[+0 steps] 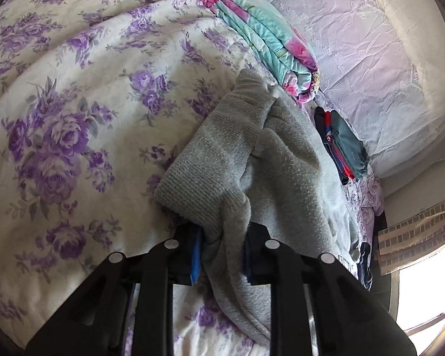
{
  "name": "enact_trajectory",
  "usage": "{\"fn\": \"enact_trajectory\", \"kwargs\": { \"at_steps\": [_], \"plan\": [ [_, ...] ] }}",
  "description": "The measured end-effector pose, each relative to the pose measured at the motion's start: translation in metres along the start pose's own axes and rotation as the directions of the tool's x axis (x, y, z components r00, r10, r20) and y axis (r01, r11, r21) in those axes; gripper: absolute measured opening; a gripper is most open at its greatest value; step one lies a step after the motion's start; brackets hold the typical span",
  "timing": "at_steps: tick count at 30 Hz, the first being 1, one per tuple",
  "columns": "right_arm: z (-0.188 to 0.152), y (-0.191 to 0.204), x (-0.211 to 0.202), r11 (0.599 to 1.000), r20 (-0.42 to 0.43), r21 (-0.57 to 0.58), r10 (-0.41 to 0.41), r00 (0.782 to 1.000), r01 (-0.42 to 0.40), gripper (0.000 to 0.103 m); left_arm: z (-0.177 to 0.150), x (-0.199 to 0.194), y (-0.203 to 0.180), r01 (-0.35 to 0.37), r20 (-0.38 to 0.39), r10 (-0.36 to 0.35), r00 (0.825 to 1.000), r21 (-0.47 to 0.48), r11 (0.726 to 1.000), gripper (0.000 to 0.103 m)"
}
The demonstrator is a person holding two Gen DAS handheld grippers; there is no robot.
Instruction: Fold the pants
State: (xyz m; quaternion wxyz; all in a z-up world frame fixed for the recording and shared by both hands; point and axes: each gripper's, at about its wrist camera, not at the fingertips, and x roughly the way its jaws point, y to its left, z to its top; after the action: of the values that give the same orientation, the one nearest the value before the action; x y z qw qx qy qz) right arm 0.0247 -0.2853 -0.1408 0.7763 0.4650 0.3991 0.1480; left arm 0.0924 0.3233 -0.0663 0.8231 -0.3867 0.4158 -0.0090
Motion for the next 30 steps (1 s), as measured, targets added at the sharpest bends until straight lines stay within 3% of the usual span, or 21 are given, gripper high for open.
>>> {"fn": "enact_trajectory", "kwargs": {
  "at_steps": [2, 5, 10, 13, 16, 19, 20, 23, 25, 27, 30],
  "plan": [
    [0.008, 0.006, 0.002, 1.000, 0.019, -0.026, -0.005, 1.000, 0.005, 0.018, 0.002, -0.004, -0.004, 0.001, 0.006, -0.001, 1.000, 0.003, 1.000, 0.019],
    [0.030, 0.023, -0.022, 0.997, 0.096, -0.075, 0.045, 0.994, -0.037, 0.016, 0.001, -0.022, -0.015, 0.044, 0.024, -0.044, 0.999, 0.002, 0.999, 0.018],
    [0.049, 0.039, -0.064, 0.989, 0.202, -0.148, 0.018, 0.979, 0.012, 0.016, -0.026, -0.056, -0.041, 0.126, 0.029, -0.128, 0.991, 0.057, 0.990, 0.018],
    [0.049, 0.008, -0.059, 0.996, 0.174, -0.073, -0.036, 0.984, 0.049, 0.016, -0.048, -0.045, -0.031, 0.117, -0.015, -0.117, 0.993, 0.031, 0.993, 0.018],
    [0.040, -0.027, -0.041, 0.998, 0.128, 0.008, -0.068, 0.989, 0.067, 0.016, -0.061, -0.026, 0.003, 0.114, -0.063, -0.118, 0.991, -0.055, 0.992, 0.018],
    [0.034, -0.031, -0.038, 0.998, 0.134, -0.009, -0.066, 0.989, 0.068, 0.017, -0.061, -0.022, 0.023, 0.191, -0.069, -0.200, 0.977, -0.128, 0.973, 0.018],
    [0.035, -0.031, -0.041, 0.998, 0.135, 0.004, -0.059, 0.989, 0.059, 0.022, -0.060, -0.024, 0.023, 0.195, -0.063, -0.204, 0.977, -0.129, 0.972, 0.018],
    [0.037, -0.032, -0.063, 0.996, 0.184, 0.028, -0.084, 0.979, 0.080, 0.031, -0.057, -0.031, 0.016, 0.164, -0.041, -0.168, 0.985, -0.085, 0.983, 0.019],
    [0.041, -0.032, -0.086, 0.990, 0.270, 0.031, -0.143, 0.952, 0.140, 0.033, -0.055, -0.038, 0.014, 0.153, -0.024, -0.155, 0.988, -0.069, 0.986, 0.020],
    [0.046, -0.030, -0.104, 0.988, 0.335, 0.030, -0.151, 0.930, 0.150, 0.034, -0.054, -0.042, 0.016, 0.143, -0.024, -0.145, 0.989, -0.061, 0.988, 0.024],
    [0.061, -0.015, -0.097, 0.996, 0.325, -0.006, -0.080, 0.942, 0.087, 0.034, -0.052, -0.038, 0.013, 0.093, -0.031, -0.093, 0.995, -0.027, 0.995, 0.027]
  ]
}}
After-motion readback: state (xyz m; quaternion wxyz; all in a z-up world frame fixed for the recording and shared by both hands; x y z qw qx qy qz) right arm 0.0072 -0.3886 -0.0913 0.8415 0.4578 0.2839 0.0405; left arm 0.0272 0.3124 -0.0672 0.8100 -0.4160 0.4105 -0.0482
